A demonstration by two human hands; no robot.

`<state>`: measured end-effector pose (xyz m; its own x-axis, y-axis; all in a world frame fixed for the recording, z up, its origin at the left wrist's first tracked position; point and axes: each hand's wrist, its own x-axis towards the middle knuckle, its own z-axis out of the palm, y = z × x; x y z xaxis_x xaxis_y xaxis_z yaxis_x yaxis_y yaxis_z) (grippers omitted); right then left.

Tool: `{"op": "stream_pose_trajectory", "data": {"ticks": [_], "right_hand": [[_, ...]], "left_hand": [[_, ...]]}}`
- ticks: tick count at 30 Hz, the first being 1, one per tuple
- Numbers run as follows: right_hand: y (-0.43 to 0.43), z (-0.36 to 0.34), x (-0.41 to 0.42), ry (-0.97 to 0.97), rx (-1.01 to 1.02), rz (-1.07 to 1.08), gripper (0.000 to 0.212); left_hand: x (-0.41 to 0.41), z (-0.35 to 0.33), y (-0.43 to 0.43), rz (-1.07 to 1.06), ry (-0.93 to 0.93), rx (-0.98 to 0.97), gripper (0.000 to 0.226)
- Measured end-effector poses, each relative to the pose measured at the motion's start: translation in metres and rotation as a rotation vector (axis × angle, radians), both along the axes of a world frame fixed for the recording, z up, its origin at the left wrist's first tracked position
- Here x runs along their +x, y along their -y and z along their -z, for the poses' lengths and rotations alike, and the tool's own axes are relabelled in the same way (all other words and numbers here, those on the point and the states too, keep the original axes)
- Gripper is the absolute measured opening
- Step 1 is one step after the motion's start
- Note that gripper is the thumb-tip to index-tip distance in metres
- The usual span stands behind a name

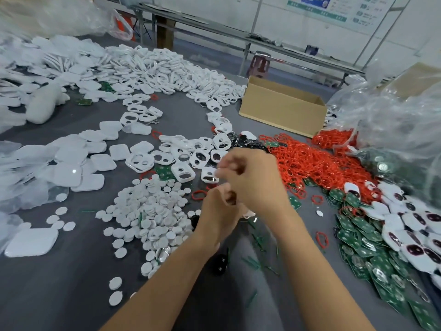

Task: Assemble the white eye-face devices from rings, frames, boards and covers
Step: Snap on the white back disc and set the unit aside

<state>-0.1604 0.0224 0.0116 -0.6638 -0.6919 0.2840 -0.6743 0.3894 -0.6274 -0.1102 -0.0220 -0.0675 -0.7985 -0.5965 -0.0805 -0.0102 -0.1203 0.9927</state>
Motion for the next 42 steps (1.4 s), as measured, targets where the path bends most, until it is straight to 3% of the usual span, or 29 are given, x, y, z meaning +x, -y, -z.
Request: {"op": "stream_pose_trajectory", "data": {"ticks": [2, 6, 16, 35, 42], "right_hand": [[-0.024, 0.0, -0.01, -0.007, -0.137, 0.061, 0.021], [-0.047, 0.014, -0.02, 0.08, -0.127, 0.13, 0.021], [-0.038, 0.036, -0.025, 0.05, 0.019, 0.126, 0.009], [-0.036, 0.043, -0.021, -0.054, 0.084, 0.127, 0.016], [-0.035, 0.048, -0.021, -0.033, 0.098, 0.131, 0.01]], "left_hand": [[-0.002, 0.001, 0.005, -0.089, -0.046, 0.096, 0.025], [-0.005, 0.005, 0.008, -0.208, -0.102, 0.181, 0.029], [-0.005, 0.006, 0.007, -0.153, -0.121, 0.131, 0.043], [-0.005, 0.005, 0.006, -0.165, -0.088, 0.083, 0.031], [-0.006, 0.006, 0.002, -0.179, -0.044, -0.044, 0.035]]}}
